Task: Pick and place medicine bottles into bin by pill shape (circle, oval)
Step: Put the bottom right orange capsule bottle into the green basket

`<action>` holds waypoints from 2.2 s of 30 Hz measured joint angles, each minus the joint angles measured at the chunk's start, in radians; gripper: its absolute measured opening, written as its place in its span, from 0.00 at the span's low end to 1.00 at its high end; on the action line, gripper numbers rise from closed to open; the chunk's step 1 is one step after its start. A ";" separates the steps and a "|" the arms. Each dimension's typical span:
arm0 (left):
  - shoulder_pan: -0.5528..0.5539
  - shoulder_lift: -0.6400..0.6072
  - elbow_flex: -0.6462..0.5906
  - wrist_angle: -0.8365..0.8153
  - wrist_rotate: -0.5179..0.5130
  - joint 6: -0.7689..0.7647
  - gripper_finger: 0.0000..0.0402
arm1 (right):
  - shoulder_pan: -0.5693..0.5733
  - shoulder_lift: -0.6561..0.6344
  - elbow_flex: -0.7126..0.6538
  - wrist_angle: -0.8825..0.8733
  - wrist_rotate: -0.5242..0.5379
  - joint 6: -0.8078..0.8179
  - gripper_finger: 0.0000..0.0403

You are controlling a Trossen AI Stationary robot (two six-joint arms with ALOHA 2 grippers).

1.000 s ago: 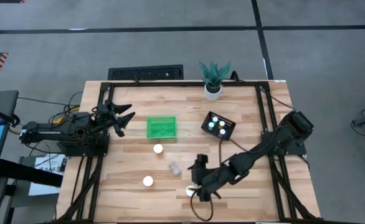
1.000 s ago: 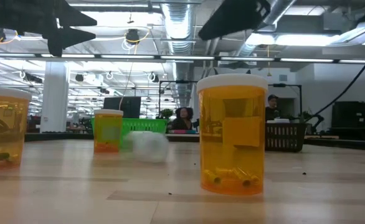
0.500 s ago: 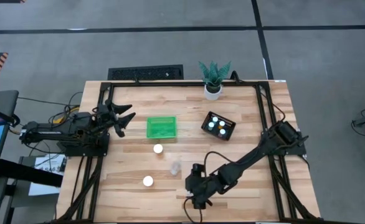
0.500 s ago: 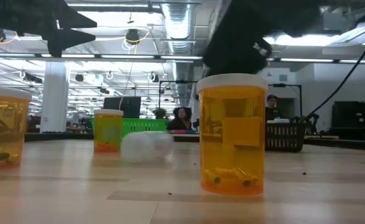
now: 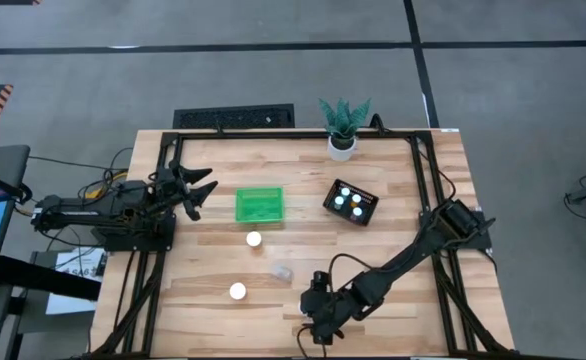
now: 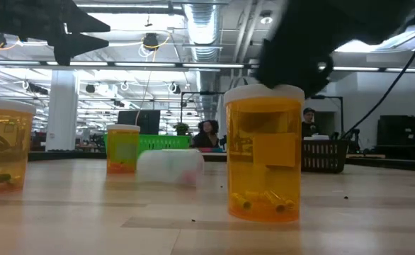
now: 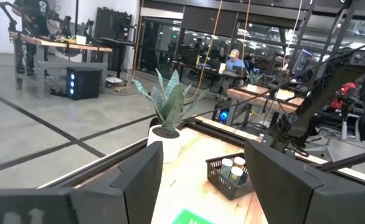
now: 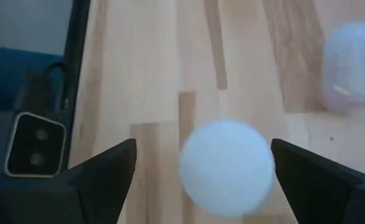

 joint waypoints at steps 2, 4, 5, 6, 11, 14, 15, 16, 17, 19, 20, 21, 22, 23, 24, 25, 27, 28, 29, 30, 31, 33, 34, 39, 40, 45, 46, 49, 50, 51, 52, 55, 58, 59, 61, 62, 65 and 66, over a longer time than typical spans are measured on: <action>0.000 0.000 0.000 0.001 0.000 -0.003 0.55 | 0.000 0.002 -0.001 -0.012 0.006 -0.002 0.93; 0.000 0.000 0.000 0.000 0.000 -0.003 0.55 | 0.000 0.002 -0.003 -0.010 0.006 0.000 0.91; 0.000 0.000 0.000 0.000 0.000 -0.003 0.55 | 0.000 0.002 -0.003 -0.015 0.006 -0.001 0.90; 0.000 0.000 0.000 0.001 0.000 -0.003 0.55 | 0.000 0.002 -0.003 -0.019 0.006 -0.001 0.89; 0.000 0.000 0.000 0.000 0.000 -0.004 0.55 | -0.003 0.002 -0.003 -0.022 0.006 -0.007 0.79; 0.000 0.000 0.000 0.000 0.000 -0.004 0.55 | -0.003 0.002 -0.003 -0.026 0.006 -0.007 0.73; 0.000 0.000 0.000 0.000 0.000 -0.003 0.55 | -0.004 0.002 -0.003 -0.024 0.006 -0.007 0.71; 0.000 0.000 0.000 0.000 0.000 -0.003 0.55 | -0.005 0.002 -0.003 -0.023 0.006 -0.007 0.70; 0.000 0.000 0.000 0.000 0.000 -0.003 0.55 | -0.008 0.002 -0.003 -0.024 0.006 -0.007 0.68; 0.000 0.000 0.000 0.000 0.000 -0.003 0.55 | -0.013 0.002 -0.003 -0.025 0.006 -0.006 0.65; 0.000 0.000 0.000 0.000 0.000 -0.003 0.55 | -0.017 0.002 -0.003 -0.024 0.006 -0.005 0.64; 0.000 0.000 0.000 0.000 0.000 -0.003 0.55 | -0.021 0.002 -0.003 -0.024 0.007 -0.005 0.63; 0.000 0.000 0.000 0.000 0.000 -0.003 0.55 | -0.024 0.002 -0.003 -0.024 0.007 -0.005 0.61; 0.000 0.000 0.000 0.000 0.000 -0.003 0.55 | -0.030 0.002 -0.003 -0.024 0.007 -0.006 0.59; 0.000 0.000 0.000 0.000 0.000 -0.003 0.55 | -0.033 0.002 -0.003 -0.024 0.007 -0.006 0.57; 0.000 0.000 0.000 0.000 0.000 -0.003 0.55 | -0.037 0.002 -0.003 -0.024 0.008 -0.008 0.55; 0.000 0.000 0.000 0.000 0.000 -0.003 0.55 | -0.045 -0.002 -0.003 -0.027 0.006 -0.026 0.51; 0.000 0.000 0.000 0.000 0.000 -0.003 0.55 | -0.051 -0.005 -0.003 -0.027 0.006 -0.037 0.49; 0.000 0.000 0.000 0.000 0.000 -0.003 0.55 | -0.057 -0.010 -0.003 -0.028 0.006 -0.050 0.49; 0.000 0.000 0.000 0.000 0.000 -0.003 0.55 | -0.062 -0.021 -0.003 -0.035 0.006 -0.062 0.49; 0.000 0.000 0.000 0.000 0.000 -0.002 0.55 | -0.069 -0.036 -0.003 -0.051 0.004 -0.077 0.49; 0.000 0.000 0.000 0.000 0.000 0.007 0.55 | -0.090 -0.075 -0.002 -0.075 0.004 -0.090 0.52; 0.000 0.000 0.000 -0.001 0.000 0.014 0.55 | -0.103 -0.101 -0.002 -0.100 0.004 -0.101 0.54; 0.000 0.000 0.000 -0.005 0.000 0.020 0.55 | -0.192 -0.236 -0.002 -0.184 0.025 -0.210 0.59; 0.000 0.000 0.000 -0.004 -0.001 0.026 0.55 | -0.218 -0.258 -0.002 -0.184 0.033 -0.244 0.59; 0.000 0.000 0.000 -0.008 -0.006 0.068 0.55 | -0.379 -0.317 -0.001 -0.152 0.032 -0.442 0.54; 0.000 0.000 0.000 -0.008 -0.009 0.070 0.55 | -0.411 -0.320 -0.001 -0.145 0.026 -0.476 0.53; 0.000 0.000 0.000 -0.008 -0.028 0.075 0.55 | -0.510 -0.310 -0.001 -0.087 -0.037 -0.554 0.52; 0.000 0.000 0.000 -0.008 -0.035 0.081 0.55 | -0.540 -0.303 -0.001 -0.073 -0.068 -0.573 0.52; 0.000 0.000 0.000 -0.008 -0.042 0.087 0.55 | -0.568 -0.291 -0.001 -0.051 -0.100 -0.590 0.53; 0.000 0.000 0.000 -0.008 -0.050 0.097 0.55 | -0.593 -0.276 -0.001 -0.012 -0.136 -0.604 0.54; 0.000 0.000 0.000 -0.009 -0.073 0.111 0.55 | -0.659 -0.223 0.004 0.039 -0.217 -0.614 0.57; 0.000 0.000 0.000 -0.013 -0.100 0.112 0.55 | -0.704 -0.164 0.032 0.028 -0.258 -0.619 0.57; 0.000 0.000 0.000 -0.018 -0.107 0.112 0.55 | -0.712 -0.139 0.049 0.035 -0.268 -0.629 0.57; 0.000 0.000 0.000 -0.025 -0.115 0.122 0.55 | -0.723 -0.103 0.079 0.031 -0.285 -0.654 0.56; 0.000 0.000 0.000 -0.026 -0.116 0.123 0.55 | -0.724 -0.082 0.100 0.031 -0.290 -0.665 0.55; 0.000 0.000 0.000 -0.029 -0.118 0.123 0.55 | -0.724 -0.030 0.163 0.000 -0.293 -0.701 0.55; 0.000 0.000 0.000 -0.029 -0.118 0.123 0.55 | -0.724 -0.013 0.187 -0.018 -0.293 -0.711 0.55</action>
